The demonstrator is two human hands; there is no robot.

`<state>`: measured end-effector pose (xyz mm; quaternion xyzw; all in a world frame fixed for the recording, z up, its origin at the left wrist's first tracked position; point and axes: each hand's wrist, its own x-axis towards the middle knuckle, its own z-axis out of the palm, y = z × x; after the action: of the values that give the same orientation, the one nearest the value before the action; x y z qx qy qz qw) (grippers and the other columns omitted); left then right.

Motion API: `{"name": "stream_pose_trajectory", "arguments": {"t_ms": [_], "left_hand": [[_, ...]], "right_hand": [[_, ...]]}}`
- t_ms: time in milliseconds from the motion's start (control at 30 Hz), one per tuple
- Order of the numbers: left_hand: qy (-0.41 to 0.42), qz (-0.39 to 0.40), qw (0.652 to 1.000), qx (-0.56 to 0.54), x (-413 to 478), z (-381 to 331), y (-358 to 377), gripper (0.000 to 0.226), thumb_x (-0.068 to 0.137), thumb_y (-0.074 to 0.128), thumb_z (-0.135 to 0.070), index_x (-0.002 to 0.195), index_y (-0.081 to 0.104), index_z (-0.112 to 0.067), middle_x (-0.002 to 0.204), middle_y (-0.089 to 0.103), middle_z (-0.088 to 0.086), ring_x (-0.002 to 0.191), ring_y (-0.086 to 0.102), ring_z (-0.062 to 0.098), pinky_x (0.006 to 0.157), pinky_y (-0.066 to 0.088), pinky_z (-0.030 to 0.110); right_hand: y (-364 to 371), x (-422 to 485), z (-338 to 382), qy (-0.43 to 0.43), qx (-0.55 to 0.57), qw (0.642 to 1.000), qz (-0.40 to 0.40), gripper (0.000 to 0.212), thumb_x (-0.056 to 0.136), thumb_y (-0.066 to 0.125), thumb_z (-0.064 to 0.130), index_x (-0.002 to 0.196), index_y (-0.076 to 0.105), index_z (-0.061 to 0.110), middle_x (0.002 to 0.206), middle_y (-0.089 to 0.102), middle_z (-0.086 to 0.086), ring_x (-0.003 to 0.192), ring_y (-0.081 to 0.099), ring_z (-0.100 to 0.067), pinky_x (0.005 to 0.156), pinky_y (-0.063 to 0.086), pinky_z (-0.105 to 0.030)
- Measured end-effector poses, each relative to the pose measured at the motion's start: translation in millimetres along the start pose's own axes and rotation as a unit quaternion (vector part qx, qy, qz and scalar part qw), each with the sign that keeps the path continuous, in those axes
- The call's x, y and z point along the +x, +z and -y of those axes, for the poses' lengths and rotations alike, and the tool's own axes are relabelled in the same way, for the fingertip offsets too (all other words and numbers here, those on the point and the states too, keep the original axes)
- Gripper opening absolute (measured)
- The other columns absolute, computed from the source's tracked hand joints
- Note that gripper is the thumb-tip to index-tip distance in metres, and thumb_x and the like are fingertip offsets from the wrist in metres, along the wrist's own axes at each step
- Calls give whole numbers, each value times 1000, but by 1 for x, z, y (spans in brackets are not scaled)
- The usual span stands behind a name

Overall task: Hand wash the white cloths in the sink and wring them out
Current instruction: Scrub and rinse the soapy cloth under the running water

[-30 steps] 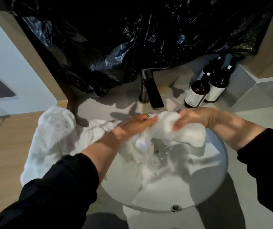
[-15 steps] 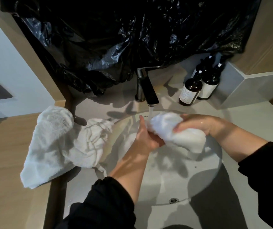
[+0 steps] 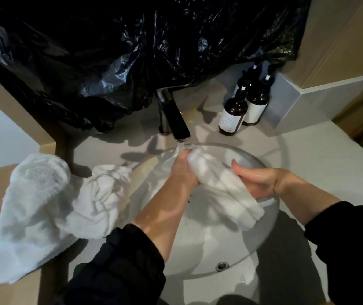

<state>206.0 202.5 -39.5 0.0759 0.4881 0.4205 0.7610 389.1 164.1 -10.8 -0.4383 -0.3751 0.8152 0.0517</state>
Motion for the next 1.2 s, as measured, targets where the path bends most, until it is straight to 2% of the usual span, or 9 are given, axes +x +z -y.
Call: {"name": "stream_pose_trajectory", "arguments": {"t_ms": [100, 200, 367, 567, 700, 800, 900, 1000, 1200], "left_hand": [[-20, -8, 1000, -15, -9, -1, 4, 30, 96, 46, -26, 74, 58, -10, 56, 64, 7, 69, 58, 24, 66, 47, 31], [-11, 7, 1000, -22, -12, -7, 2, 45, 100, 40, -21, 60, 58, -9, 52, 61, 7, 59, 59, 24, 66, 45, 33], [20, -30, 999, 36, -20, -1, -6, 19, 96, 44, -17, 92, 57, -4, 83, 58, 10, 90, 57, 23, 107, 40, 40], [-6, -50, 995, 83, -15, 4, -19, 47, 55, 81, -35, 91, 68, -8, 100, 68, 12, 96, 65, 27, 94, 50, 42], [49, -39, 990, 125, -18, 16, -31, 35, 68, 84, -34, 94, 71, -14, 91, 73, 5, 93, 68, 22, 88, 53, 34], [31, -3, 999, 24, -25, 15, -32, 19, 82, 74, -30, 85, 71, -11, 89, 72, 10, 86, 70, 24, 84, 54, 38], [40, 69, 995, -52, -19, 20, -36, 54, 97, 46, -44, 66, 71, -6, 75, 70, 14, 72, 71, 26, 80, 51, 43], [93, 97, 988, -69, -18, 22, -37, 53, 97, 34, -51, 85, 54, -3, 82, 59, 17, 85, 62, 31, 88, 47, 44], [-8, -20, 997, -81, -14, 1, -39, 48, 98, 38, -47, 117, 58, -8, 99, 63, 15, 92, 57, 31, 85, 44, 38]], "right_hand": [[6, 19, 4, -15, 99, 995, -7, 108, 50, 80, 69, 133, 52, 4, 125, 61, -23, 111, 62, -32, 92, 53, -38], [16, 24, 10, -44, 102, 993, -36, 73, 71, 77, 44, 125, 57, -1, 121, 58, -28, 106, 62, -38, 95, 50, -48], [14, 30, -12, -24, 38, 996, -72, 73, 68, 80, 35, 128, 58, 0, 113, 67, -16, 103, 65, -26, 105, 42, -42], [10, 40, -12, -41, 63, 996, -39, 101, 65, 62, 76, 138, 47, 8, 131, 57, -22, 123, 55, -32, 101, 45, -38], [18, 37, 0, -11, -66, 996, -51, 80, 52, 90, 47, 115, 59, 8, 99, 73, -8, 92, 69, -20, 85, 54, -34], [18, 38, 7, -1, -127, 988, -83, 55, 56, 82, 16, 106, 64, 4, 92, 73, -13, 85, 69, -27, 87, 54, -43], [22, 36, 15, 2, -157, 981, -114, 64, 46, 81, 20, 105, 65, 1, 99, 70, -22, 90, 68, -35, 87, 54, -45], [25, 34, 18, -6, -189, 973, -130, 61, 43, 77, 23, 100, 67, 5, 96, 71, -19, 86, 69, -32, 81, 57, -41], [40, 21, 27, -1, -266, 956, -126, 30, 53, 73, 22, 81, 69, 11, 77, 71, -6, 69, 67, -20, 70, 55, -31]]}}
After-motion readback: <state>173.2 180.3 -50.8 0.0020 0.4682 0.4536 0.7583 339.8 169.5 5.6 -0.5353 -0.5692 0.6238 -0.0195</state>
